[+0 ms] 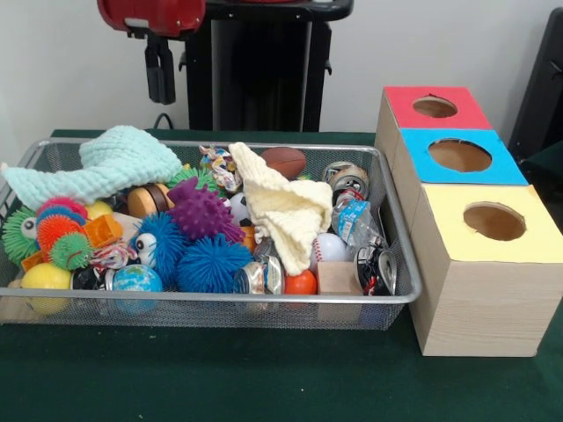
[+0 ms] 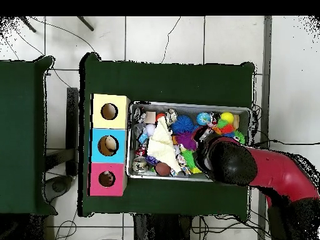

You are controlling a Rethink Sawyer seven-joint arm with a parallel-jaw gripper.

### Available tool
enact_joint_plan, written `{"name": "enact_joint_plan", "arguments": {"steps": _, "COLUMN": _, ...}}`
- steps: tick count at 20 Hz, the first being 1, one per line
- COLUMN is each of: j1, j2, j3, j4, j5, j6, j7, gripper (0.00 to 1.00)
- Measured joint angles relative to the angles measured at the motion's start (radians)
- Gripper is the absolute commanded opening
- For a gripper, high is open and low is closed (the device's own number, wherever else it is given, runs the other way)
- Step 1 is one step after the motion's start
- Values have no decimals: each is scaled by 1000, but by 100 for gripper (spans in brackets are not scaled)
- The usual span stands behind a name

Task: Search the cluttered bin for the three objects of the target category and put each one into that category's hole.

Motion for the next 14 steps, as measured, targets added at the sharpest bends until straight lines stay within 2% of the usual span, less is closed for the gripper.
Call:
{"name": "enact_joint_plan", "arguments": {"steps": 6, "j1": 1, "j2": 34, "j3": 16, "j4": -9, "j5": -35, "j6": 0, "j7": 0, "gripper": 0}}
{"name": "enact_joint_plan", "arguments": {"steps": 7, "j1": 1, "j2": 41, "j3": 18, "j4": -10, "j5": -40, "j6": 0, "j7": 0, "gripper": 100}}
{"name": "enact_joint_plan", "arguments": {"steps": 14, "j1": -29, "j2": 48, "j3": 63, "j4": -5, "j5": -59, "j6": 0, "j7": 0, "gripper": 100}}
